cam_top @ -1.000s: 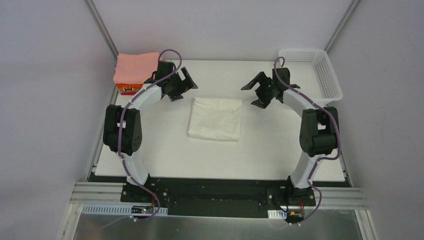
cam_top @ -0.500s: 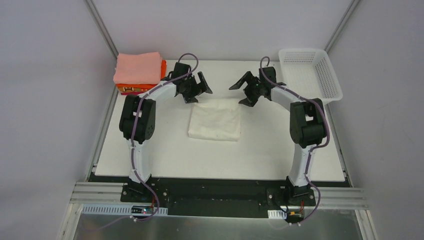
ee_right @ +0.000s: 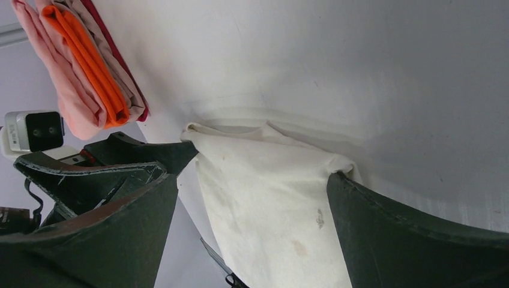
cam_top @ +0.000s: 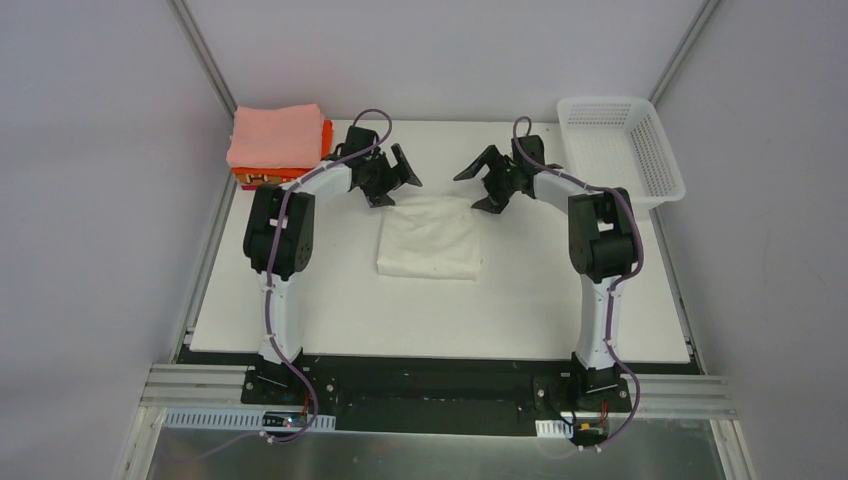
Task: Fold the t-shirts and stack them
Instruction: Smooth out wrinkles on the folded tshirt, then put the neatly folded tshirt into the corner of the board with the left arm
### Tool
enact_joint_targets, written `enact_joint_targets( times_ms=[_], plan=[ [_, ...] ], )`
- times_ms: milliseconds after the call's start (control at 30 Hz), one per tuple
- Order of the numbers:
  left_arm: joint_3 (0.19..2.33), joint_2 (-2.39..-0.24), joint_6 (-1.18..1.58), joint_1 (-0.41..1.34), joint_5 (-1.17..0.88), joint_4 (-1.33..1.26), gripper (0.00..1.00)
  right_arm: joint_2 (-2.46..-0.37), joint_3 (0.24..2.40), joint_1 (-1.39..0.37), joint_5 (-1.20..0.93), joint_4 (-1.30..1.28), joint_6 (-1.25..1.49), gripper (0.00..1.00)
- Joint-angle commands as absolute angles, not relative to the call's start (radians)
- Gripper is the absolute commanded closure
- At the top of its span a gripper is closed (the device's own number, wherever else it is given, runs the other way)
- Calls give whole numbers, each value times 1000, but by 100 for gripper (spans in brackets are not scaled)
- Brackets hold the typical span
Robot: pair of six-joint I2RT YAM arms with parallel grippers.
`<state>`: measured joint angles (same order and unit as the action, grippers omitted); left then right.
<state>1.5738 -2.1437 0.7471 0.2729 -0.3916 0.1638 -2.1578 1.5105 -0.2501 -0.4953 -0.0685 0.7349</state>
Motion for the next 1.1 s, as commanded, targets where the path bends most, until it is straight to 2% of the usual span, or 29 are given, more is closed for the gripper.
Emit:
enact_joint_targets(
  times_ms=[0,133,233,333,567,767,900,1067],
  plan=[
    [1561,-2050,701,255,-310,228,1,-2156,1585,-241,-429,-164,680,0],
    [1599,-1930,646,255,-279,280,1,-2044,1626,-235,-391,-227,637,0],
    [1549,-1842,616,256,-246,335,1,-1931,1602,-233,-318,-301,590,0],
    [1423,-1755,621,256,-253,341,1,-1804,1474,-233,-299,-291,572,0],
    [1218,-1674,647,269,-289,341,1,-1571,1126,-275,-400,-167,613,0],
    [1138,-1676,647,284,-294,331,2,-1459,974,-300,-375,-158,615,0],
    [1137,-1726,646,296,-283,315,10,-1412,912,-308,-380,-157,620,0],
    [1173,-1838,635,298,-279,306,27,-1352,861,-313,-382,-168,613,0]
  ],
)
